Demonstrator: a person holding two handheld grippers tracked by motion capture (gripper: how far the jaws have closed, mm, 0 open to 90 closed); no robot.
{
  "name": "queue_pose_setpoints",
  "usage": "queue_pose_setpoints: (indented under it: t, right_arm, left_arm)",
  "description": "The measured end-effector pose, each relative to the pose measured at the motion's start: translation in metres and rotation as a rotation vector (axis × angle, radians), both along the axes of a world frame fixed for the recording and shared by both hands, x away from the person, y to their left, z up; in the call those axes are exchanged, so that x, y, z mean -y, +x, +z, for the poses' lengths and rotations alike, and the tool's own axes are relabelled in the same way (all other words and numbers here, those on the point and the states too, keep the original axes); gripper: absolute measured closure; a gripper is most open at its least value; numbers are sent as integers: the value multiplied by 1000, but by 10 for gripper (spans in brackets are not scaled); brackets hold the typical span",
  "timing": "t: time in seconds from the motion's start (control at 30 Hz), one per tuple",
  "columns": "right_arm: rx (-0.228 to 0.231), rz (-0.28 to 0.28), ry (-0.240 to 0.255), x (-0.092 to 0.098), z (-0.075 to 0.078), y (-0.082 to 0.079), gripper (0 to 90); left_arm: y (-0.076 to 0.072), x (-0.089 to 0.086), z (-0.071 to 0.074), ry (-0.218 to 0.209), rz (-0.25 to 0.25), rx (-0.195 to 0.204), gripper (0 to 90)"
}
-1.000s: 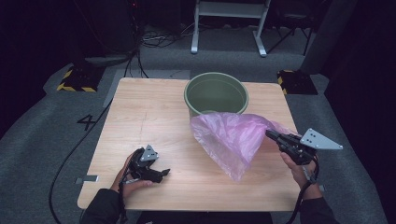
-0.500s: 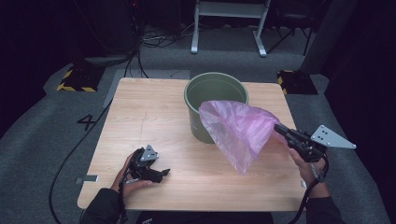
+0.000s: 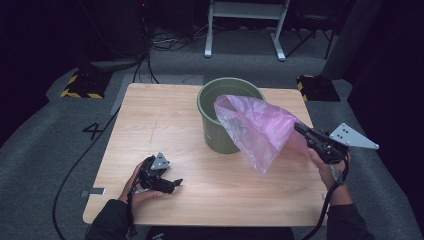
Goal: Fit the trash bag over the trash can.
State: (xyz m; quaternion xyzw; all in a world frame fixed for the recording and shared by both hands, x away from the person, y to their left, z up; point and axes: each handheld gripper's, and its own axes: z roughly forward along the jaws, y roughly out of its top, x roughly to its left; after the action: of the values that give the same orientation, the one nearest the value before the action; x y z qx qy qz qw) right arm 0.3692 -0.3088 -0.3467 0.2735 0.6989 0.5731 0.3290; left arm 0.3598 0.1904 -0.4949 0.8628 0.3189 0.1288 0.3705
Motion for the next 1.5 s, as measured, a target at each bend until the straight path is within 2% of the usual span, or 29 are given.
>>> queue_pose_setpoints:
  t: [0.03,0.07,0.1,0.13,0.23,0.27,0.3,0.33,0.47,0.5,0.53,0.6,0.63,0.73,0.77,0.8,0.93,1.07,1.13,1.17,1.27,1.3,1.4,1.47,1.5]
  right_arm:
    - [-1,-5,0,-1,0,1,900]
    - [-1,-17,0,-2,1,3,900]
    - [-1,-25,3,-2,1,4,900]
    - [-1,-25,3,-2,1,4,900]
    - [2,-54,4,-1,2,7,900]
    - [2,-54,4,-1,2,7,900]
    - [1,-71,11,0,2,9,900]
    - [1,-71,11,0,2,9,900]
    - [-5,-96,13,2,4,14,900]
    - [-3,-106,9,0,7,16,900]
    - [-3,-106,9,0,7,16,900]
    - [0,-109,3,-1,11,18,900]
    - [1,-112,-1,-4,13,20,900]
    - [-2,-112,-6,-7,15,22,900]
    - [-8,-114,-14,-10,16,25,900]
    - [-8,-114,-14,-10,16,25,900]
    - [-20,-118,-30,-17,18,31,900]
    - [-23,-123,-45,-23,20,36,900]
    - [-27,-124,-49,-26,21,39,900]
    - [-28,-125,-59,-29,22,41,900]
    - [-30,-126,-66,-32,23,43,900]
    - [-32,-128,-68,-33,23,44,900]
    - [-39,-128,-73,-38,23,47,900]
    - [-41,-127,-78,-41,23,49,900]
    - [-41,-131,-91,-45,23,51,900]
  left_arm:
    - [1,-1,5,-17,3,19,157]
    - [1,-1,7,-21,8,22,159]
    - [1,-1,13,-27,12,50,159]
    - [1,-1,13,-27,12,50,164]
    - [-2,2,29,-47,8,99,167]
    - [-2,2,29,-47,8,99,168]
    - [-4,2,37,-73,5,122,168]
    - [-4,2,37,-73,5,122,167]
    - [-6,2,54,-108,2,161,167]
    - [-7,3,61,-129,1,176,167]
    - [-7,3,61,-129,1,176,167]
    - [-6,6,71,-156,-8,186,167]
    - [-6,9,78,-165,-18,205,166]
    - [-6,14,86,-176,-29,219,168]
    - [-6,21,95,-172,-43,250,170]
    - [-6,21,95,-172,-43,250,171]
    - [-5,31,108,-162,-53,300,174]
    - [0,35,117,-173,-62,311,173]
    - [2,37,119,-170,-57,329,177]
    - [5,39,122,-182,-63,313,174]
    - [7,43,127,-203,-69,314,175]
    - [7,45,130,-214,-70,338,175]
    - [9,54,137,-216,-91,338,182]
    - [11,59,141,-213,-100,353,189]
    - [16,66,144,-199,-107,346,185]
